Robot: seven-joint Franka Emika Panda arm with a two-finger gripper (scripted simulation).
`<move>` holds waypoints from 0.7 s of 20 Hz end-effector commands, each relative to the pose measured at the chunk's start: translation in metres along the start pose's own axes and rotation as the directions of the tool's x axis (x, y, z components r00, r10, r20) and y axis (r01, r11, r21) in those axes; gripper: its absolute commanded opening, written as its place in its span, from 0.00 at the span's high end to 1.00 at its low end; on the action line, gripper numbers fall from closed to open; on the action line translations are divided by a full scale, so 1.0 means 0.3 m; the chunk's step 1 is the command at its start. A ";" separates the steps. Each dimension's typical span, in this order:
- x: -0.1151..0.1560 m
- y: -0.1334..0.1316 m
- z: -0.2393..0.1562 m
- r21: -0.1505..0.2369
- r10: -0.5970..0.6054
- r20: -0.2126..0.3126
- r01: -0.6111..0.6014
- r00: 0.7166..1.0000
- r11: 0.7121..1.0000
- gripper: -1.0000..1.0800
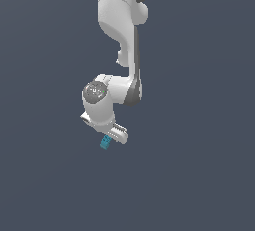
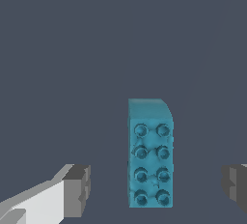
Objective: Pick up the object and move it to a goal position.
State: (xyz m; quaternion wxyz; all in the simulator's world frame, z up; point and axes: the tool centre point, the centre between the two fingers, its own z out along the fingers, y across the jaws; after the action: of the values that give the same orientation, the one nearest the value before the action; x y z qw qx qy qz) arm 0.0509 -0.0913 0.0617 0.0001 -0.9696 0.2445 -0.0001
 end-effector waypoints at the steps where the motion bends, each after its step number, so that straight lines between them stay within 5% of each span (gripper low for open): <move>1: -0.002 0.001 0.040 -0.001 0.001 0.001 -0.001 1.000 1.000 0.04; 11: 0.002 0.001 0.132 0.000 0.004 0.000 -0.004 1.000 1.000 0.04; 12: 0.002 0.001 0.132 0.000 0.004 0.000 -0.004 1.000 1.000 1.00; 14: 0.002 0.001 0.132 0.000 0.004 0.000 -0.004 1.000 1.000 1.00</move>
State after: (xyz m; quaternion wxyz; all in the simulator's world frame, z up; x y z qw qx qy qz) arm 0.0509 -0.0916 0.0220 0.0000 -0.9691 0.2465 0.0006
